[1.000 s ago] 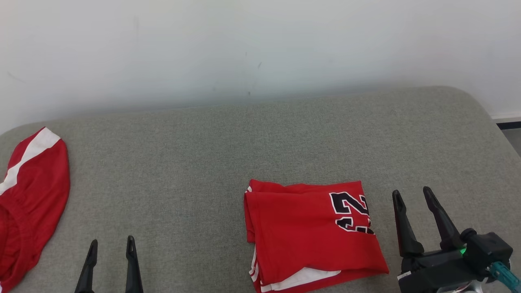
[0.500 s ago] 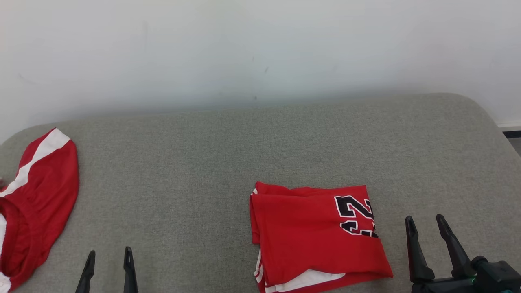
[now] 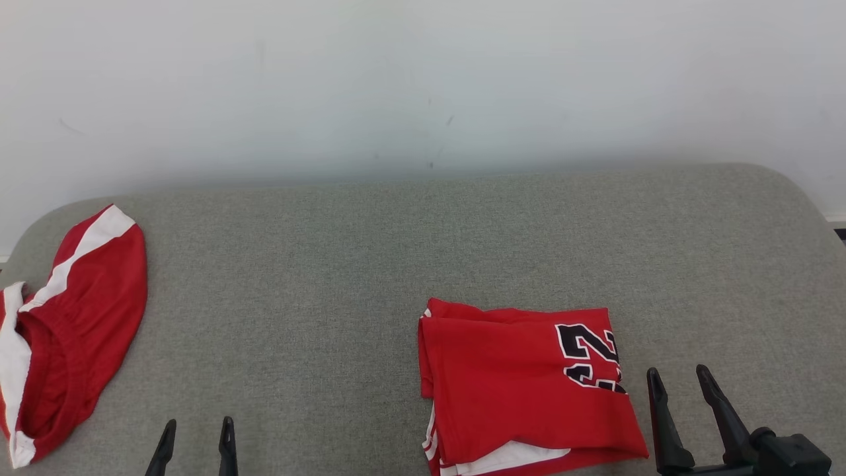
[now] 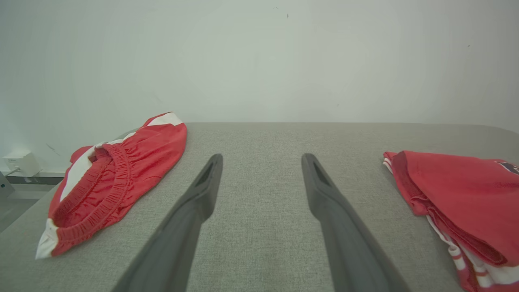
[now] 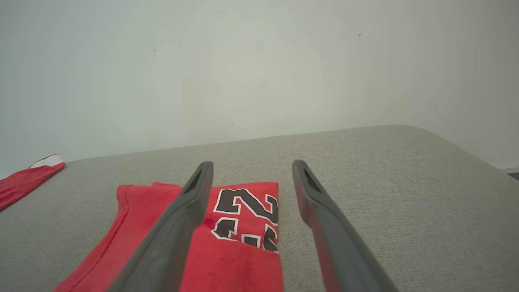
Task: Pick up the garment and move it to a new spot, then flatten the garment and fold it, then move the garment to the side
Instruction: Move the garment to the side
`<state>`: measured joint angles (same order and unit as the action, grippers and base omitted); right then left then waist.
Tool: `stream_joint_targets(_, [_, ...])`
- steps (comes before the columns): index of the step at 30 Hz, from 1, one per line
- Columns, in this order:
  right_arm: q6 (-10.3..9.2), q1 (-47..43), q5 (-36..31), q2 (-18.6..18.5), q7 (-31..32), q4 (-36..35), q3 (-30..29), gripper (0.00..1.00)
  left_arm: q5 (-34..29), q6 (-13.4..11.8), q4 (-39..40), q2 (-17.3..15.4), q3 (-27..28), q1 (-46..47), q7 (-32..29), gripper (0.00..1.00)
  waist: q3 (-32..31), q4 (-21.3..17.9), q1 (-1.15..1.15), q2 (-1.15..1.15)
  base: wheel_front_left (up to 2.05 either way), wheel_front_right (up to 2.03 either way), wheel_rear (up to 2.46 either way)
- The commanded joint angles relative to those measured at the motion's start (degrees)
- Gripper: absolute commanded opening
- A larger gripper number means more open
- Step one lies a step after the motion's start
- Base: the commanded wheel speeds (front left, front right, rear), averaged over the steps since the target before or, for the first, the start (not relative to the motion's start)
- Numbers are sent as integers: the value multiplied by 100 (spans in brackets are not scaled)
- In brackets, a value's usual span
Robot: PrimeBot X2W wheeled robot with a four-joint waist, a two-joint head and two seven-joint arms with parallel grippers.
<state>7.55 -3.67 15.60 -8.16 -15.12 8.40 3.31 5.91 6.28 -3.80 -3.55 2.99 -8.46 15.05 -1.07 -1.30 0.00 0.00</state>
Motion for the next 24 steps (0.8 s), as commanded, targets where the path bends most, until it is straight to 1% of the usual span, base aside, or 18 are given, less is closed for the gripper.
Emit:
stream_joint_targets(1, [-14, -36, -25, 14, -3, 21, 9, 100, 35, 22, 0, -33, -19, -95, 18, 100, -4, 3, 0, 0, 0, 0, 0])
stream_joint_targets(4, [-14, -21, -32, 10, -3, 45, 22, 100, 92, 72, 26, -106, -50, -110, 18, 100, -7, 2, 0, 0, 0, 0, 0])
stream_joint_targets(13, [-14, -9, -46, 14, -3, 109, 11, 100, 279, 105, 101, -219, -16, -145, 18, 100, -19, -7, 0, 0, 0, 0, 0])
stream_joint_targets(24, [-14, 37, -35, 3, -3, 200, 14, 100, 309, 120, 105, -183, 25, -136, 18, 100, -28, -15, 0, 0, 0, 0, 0])
